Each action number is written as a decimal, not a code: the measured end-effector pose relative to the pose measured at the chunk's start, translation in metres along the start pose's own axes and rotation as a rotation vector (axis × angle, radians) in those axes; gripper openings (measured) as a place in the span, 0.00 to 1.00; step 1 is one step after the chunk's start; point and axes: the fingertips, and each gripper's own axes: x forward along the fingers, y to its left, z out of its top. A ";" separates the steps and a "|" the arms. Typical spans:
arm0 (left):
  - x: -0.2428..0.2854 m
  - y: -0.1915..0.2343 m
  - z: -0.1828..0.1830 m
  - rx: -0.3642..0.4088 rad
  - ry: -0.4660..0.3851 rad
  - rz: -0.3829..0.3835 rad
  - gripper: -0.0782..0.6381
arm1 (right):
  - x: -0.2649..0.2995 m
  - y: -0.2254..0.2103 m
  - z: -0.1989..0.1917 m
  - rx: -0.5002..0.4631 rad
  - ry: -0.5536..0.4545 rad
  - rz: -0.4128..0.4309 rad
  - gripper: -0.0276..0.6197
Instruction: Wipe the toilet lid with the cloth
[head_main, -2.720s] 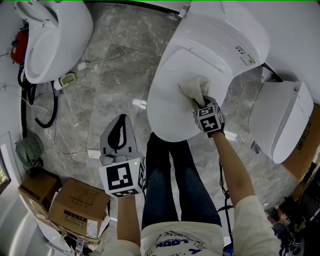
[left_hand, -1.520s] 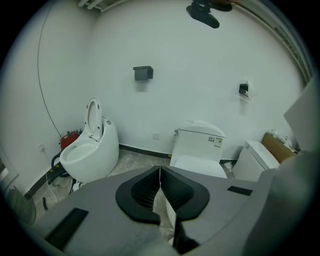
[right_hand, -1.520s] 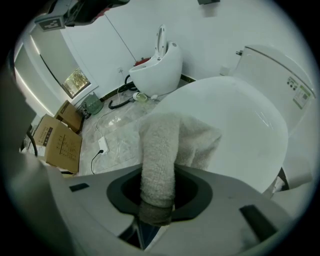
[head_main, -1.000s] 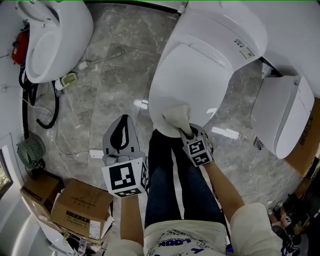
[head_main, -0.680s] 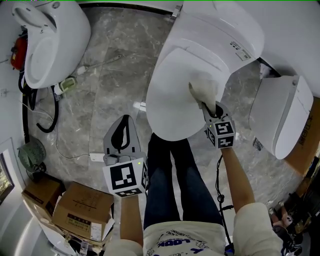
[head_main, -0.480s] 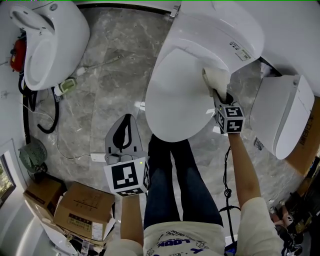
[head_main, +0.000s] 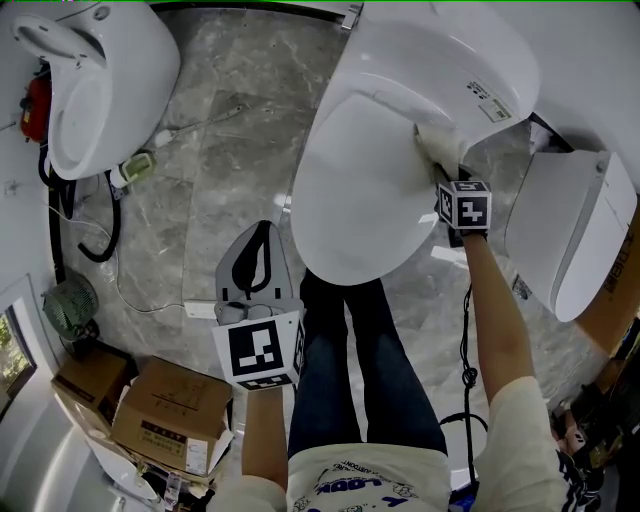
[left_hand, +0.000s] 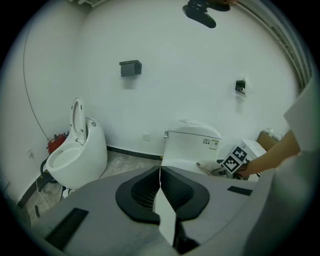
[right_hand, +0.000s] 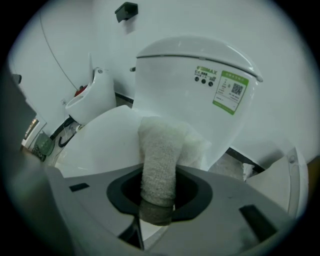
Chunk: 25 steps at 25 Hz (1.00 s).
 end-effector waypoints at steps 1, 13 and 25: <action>0.001 -0.001 0.001 0.000 0.001 -0.001 0.12 | 0.002 0.001 -0.002 -0.007 0.011 0.002 0.19; 0.006 -0.007 0.004 0.001 -0.006 -0.018 0.12 | 0.001 0.013 -0.021 0.037 0.022 0.028 0.19; -0.011 -0.005 -0.001 0.004 -0.020 -0.030 0.12 | -0.025 0.062 -0.087 0.055 0.027 0.054 0.19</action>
